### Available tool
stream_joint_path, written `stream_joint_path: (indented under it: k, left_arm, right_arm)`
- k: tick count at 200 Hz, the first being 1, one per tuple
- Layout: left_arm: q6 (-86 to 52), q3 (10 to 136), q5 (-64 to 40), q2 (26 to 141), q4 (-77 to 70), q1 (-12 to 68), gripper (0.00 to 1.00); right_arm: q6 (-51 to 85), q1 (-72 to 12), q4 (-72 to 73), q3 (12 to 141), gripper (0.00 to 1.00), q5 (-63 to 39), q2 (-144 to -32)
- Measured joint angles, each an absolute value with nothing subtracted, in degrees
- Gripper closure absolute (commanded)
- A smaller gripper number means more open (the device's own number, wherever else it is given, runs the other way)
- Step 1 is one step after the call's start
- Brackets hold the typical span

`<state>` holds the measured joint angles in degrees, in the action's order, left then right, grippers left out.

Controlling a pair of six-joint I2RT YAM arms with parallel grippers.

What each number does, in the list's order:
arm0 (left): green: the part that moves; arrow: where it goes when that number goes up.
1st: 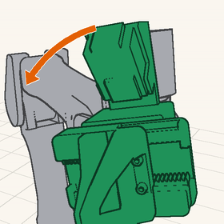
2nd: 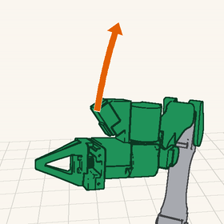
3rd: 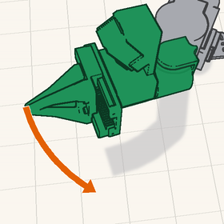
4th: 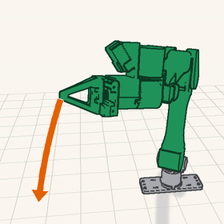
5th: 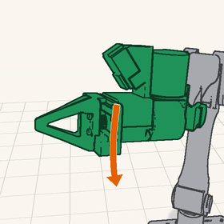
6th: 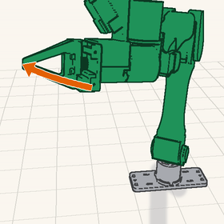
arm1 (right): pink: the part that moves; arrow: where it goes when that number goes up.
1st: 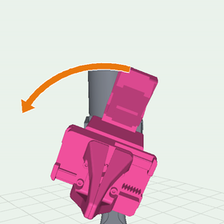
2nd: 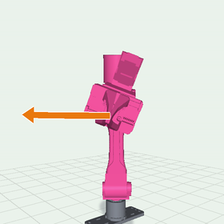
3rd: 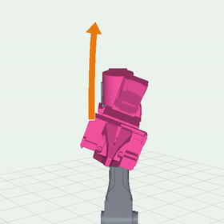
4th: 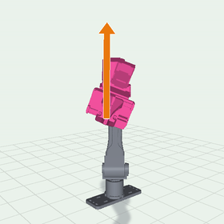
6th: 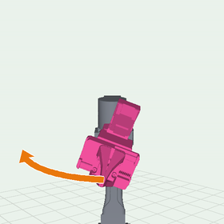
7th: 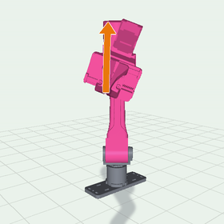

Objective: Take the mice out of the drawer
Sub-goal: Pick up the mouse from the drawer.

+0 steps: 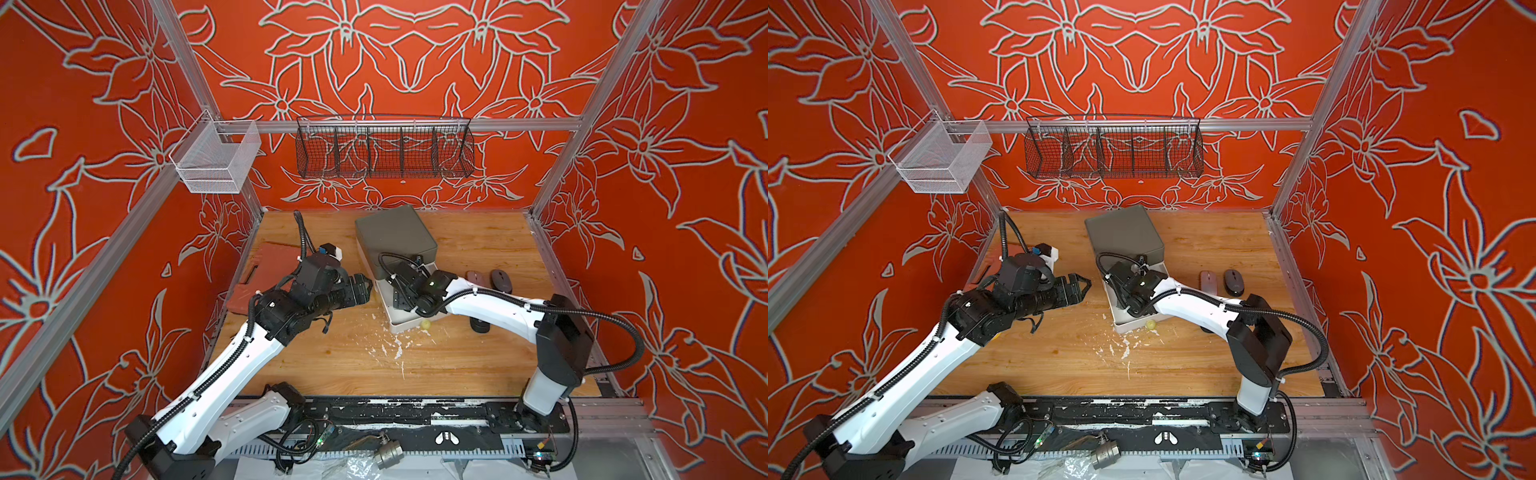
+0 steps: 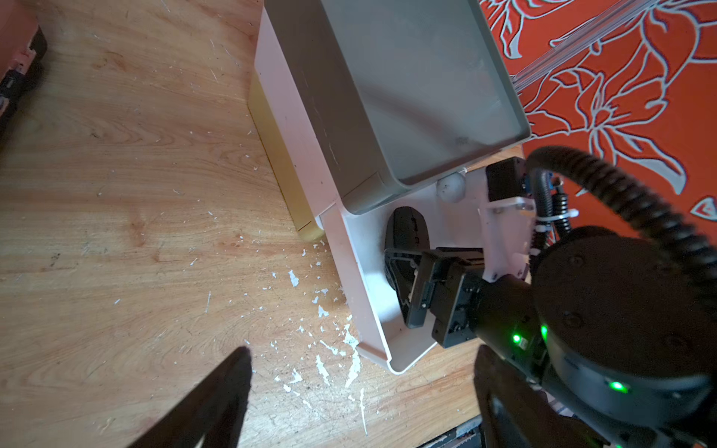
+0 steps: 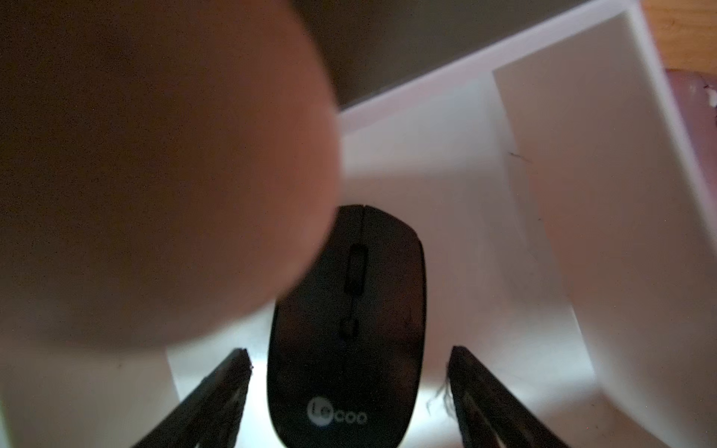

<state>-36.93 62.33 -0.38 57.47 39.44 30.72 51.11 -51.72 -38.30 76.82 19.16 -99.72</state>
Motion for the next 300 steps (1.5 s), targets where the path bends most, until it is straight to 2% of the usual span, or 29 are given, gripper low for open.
stream_joint_path:
  k: [130,178,204,229,300]
  left_arm:
    - [-36.93,62.37,-1.13,59.4,39.31,30.72,0.13]
    - [-36.93,62.37,-1.13,59.4,39.31,30.72,0.13]
    - [-36.95,62.37,-1.13,59.4,39.31,30.72,0.13]
    - [-36.95,62.37,-1.13,59.4,39.29,30.72,0.13]
    - [-36.95,62.37,-1.08,59.37,39.29,30.72,0.12]
  right_arm:
    - [50.19,-50.68,-36.12,79.09,0.29,18.59,-102.61]
    - [50.19,-50.68,-36.34,79.13,0.29,18.59,-102.59]
    - [50.81,-50.7,-36.14,79.13,0.24,17.54,-102.5]
    - [51.9,-50.74,-35.88,79.15,0.24,17.12,-102.52]
    - [55.51,-50.85,-37.93,81.1,0.32,18.22,-103.83]
